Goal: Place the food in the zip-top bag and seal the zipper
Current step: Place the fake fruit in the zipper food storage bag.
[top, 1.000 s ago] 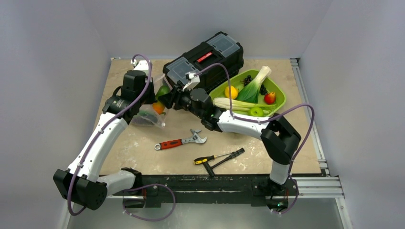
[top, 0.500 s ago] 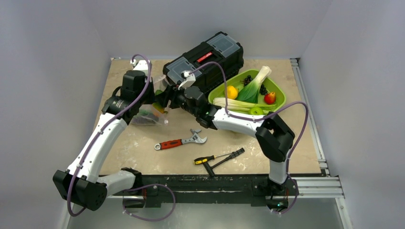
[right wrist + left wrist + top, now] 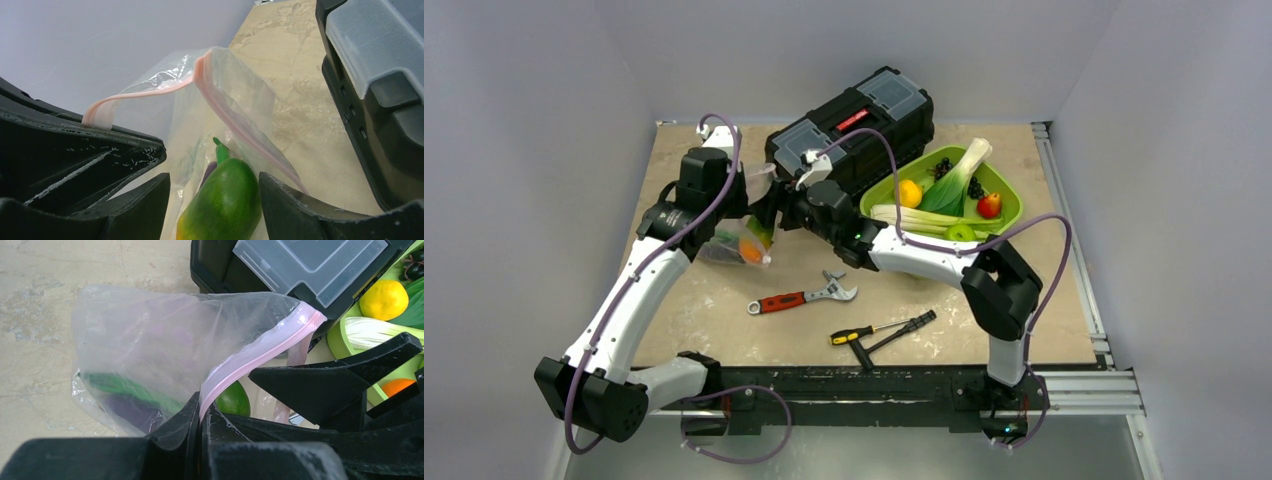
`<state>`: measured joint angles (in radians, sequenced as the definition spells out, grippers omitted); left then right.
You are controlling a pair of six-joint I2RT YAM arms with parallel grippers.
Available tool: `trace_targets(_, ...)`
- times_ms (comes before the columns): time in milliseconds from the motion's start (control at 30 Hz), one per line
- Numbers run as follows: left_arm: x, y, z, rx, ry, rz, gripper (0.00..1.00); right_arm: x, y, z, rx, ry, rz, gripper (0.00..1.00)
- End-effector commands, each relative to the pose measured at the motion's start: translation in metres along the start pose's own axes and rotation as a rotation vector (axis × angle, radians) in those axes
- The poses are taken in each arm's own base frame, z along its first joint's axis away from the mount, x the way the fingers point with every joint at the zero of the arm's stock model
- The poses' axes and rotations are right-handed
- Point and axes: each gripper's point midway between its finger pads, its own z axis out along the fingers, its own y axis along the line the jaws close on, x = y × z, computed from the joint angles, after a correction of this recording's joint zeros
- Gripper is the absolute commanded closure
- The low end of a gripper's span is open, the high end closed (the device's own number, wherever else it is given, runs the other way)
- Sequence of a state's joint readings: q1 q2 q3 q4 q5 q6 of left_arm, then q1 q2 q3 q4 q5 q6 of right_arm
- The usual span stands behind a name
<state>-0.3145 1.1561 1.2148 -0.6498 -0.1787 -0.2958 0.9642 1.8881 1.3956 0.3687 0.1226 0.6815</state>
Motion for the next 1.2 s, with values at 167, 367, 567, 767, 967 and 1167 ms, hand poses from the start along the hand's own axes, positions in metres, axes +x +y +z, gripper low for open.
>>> trace_targets(167, -0.016, -0.005, -0.006, 0.028, -0.066, -0.02, 1.0, -0.001, 0.016, -0.025, 0.038, -0.008, -0.078, 0.43)
trace_targets(367, -0.016, -0.006, -0.005, 0.033, -0.063, -0.021, 1.0, 0.016, 0.016, -0.021, 0.093, 0.027, -0.139, 0.46)
trace_targets(567, -0.014, -0.007, -0.003, 0.038, -0.057, -0.022, 1.0, 0.027, 0.027, 0.001, 0.058, 0.054, -0.144, 0.58)
trace_targets(767, -0.014, -0.007, -0.003, 0.037, -0.055, -0.023, 1.0, 0.018, 0.048, 0.032, 0.0, 0.016, -0.114, 0.61)
trace_targets(967, -0.011, -0.004, -0.003, 0.021, -0.05, -0.024, 1.0, -0.003, 0.04, 0.048, 0.032, -0.037, -0.165, 0.68)
trace_targets(1167, -0.014, -0.003, -0.004, 0.012, -0.06, -0.024, 1.0, -0.03, 0.036, 0.007, 0.042, -0.073, -0.171, 0.54)
